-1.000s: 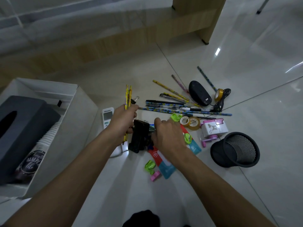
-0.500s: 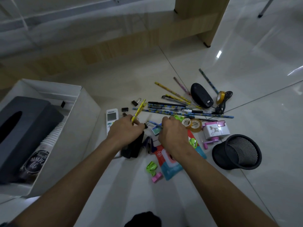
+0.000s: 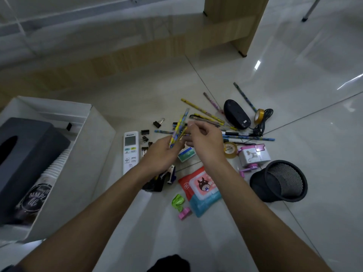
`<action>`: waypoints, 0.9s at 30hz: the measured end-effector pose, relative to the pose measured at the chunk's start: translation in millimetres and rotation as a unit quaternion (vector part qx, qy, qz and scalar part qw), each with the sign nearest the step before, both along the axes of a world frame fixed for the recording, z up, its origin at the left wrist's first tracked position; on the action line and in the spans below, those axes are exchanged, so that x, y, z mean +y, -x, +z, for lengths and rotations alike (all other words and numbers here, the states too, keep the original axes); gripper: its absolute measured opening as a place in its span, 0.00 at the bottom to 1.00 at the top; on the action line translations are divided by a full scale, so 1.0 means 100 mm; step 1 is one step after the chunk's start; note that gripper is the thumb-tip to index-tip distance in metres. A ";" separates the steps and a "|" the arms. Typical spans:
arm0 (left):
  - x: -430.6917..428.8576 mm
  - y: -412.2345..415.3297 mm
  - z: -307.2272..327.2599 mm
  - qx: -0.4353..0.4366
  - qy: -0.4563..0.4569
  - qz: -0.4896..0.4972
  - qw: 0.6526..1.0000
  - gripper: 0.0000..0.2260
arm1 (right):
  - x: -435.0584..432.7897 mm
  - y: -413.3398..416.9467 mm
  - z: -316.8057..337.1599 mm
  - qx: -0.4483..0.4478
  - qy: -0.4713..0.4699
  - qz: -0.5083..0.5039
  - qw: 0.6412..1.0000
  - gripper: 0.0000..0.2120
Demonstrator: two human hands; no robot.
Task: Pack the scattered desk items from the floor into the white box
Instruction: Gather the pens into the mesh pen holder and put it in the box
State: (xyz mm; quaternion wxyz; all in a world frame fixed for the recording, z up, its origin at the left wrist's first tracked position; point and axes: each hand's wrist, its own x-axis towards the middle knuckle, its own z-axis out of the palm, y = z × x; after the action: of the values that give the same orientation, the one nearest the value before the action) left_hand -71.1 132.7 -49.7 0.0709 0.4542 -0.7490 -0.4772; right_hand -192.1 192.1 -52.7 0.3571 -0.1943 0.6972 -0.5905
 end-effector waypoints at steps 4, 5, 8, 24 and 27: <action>0.02 -0.02 0.01 0.055 -0.174 0.157 0.971 0.07 | 0.05 0.23 -0.28 0.292 -0.140 0.109 0.940 0.10; -0.01 -0.03 0.01 0.059 -0.184 0.176 0.965 0.07 | 0.03 0.27 -0.33 0.355 -0.177 0.161 0.904 0.12; -0.13 -0.06 0.02 0.059 -0.195 0.202 0.958 0.10 | -0.04 0.33 -0.40 0.479 -0.252 0.247 0.803 0.14; -0.12 0.14 0.07 0.116 -0.144 0.227 0.956 0.20 | -0.05 -0.14 -0.08 0.093 0.015 0.062 0.994 0.02; -0.06 0.24 0.10 0.136 -0.123 0.228 0.956 0.15 | 0.10 -0.36 -0.02 0.065 0.014 0.083 0.994 0.05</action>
State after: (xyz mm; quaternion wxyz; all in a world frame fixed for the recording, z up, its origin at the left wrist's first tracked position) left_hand -94.7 126.6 -40.0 0.2224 0.5488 -0.5447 -0.5939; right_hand -155.7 202.5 -55.0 0.3562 -0.2938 0.6922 -0.5547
